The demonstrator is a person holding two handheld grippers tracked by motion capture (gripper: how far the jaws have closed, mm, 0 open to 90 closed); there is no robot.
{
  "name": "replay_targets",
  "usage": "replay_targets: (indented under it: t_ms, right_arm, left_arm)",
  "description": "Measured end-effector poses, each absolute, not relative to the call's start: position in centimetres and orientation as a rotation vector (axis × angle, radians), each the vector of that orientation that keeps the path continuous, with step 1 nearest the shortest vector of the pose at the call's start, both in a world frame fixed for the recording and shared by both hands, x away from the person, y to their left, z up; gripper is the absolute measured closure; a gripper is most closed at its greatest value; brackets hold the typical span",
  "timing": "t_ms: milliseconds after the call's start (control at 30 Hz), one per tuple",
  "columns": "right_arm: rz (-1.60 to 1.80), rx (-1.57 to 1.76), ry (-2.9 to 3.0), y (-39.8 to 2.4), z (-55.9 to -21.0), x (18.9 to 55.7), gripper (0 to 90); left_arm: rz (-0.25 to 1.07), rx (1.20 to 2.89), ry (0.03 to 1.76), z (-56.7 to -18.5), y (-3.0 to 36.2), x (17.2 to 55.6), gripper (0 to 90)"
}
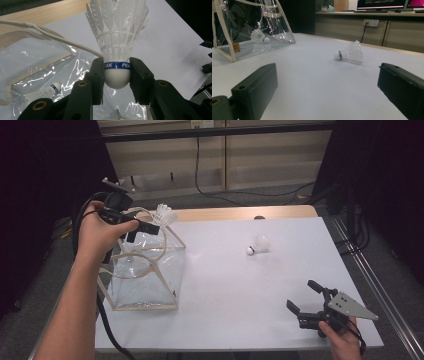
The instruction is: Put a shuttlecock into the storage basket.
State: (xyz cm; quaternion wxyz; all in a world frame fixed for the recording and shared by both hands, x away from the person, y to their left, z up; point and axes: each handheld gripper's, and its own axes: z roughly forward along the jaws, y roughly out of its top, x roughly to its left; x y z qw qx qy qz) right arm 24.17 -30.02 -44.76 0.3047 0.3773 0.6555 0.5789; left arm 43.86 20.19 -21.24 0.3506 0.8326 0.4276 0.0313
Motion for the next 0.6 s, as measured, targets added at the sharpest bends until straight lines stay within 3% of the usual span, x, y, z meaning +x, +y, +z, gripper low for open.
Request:
replay_targets:
  t_ms: [600]
  right_arm:
    - [1.533,1.001,1.737,-30.0,-44.8,24.2,2.4]
  left_arm:
    - [0.118,2.115,1.172,-21.3,21.5,44.1,65.6]
